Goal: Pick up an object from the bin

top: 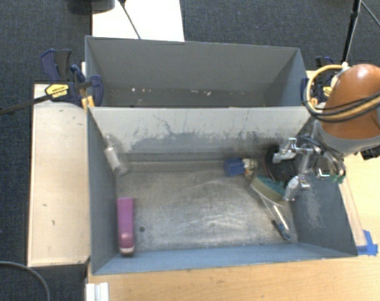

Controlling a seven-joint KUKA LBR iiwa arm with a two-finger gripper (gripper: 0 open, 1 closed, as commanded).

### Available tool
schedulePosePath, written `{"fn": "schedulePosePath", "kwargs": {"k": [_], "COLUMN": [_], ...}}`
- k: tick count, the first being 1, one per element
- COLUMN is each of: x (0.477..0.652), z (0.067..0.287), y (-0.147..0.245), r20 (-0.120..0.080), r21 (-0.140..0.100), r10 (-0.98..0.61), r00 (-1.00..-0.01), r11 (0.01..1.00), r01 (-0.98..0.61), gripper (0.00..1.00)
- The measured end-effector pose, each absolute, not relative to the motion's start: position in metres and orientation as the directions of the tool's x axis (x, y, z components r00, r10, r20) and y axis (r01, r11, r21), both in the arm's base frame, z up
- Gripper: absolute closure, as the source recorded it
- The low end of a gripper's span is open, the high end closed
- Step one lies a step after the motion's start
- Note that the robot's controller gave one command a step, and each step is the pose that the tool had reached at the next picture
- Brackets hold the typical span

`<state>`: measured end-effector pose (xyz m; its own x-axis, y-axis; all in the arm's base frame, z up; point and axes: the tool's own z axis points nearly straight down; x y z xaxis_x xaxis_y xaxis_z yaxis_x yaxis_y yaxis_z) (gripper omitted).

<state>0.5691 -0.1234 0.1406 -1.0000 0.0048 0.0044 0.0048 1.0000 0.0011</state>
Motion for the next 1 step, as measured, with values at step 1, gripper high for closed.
{"fn": "schedulePosePath", "kwargs": {"k": [1], "x": [0.5688], "z": [0.1084], "y": [-0.1211], "r20": [-0.021], "r21": [-0.001], "r10": [0.141], "r00": [-0.990], "r11": [0.990], "r01": [0.141], "gripper": [0.00]}}
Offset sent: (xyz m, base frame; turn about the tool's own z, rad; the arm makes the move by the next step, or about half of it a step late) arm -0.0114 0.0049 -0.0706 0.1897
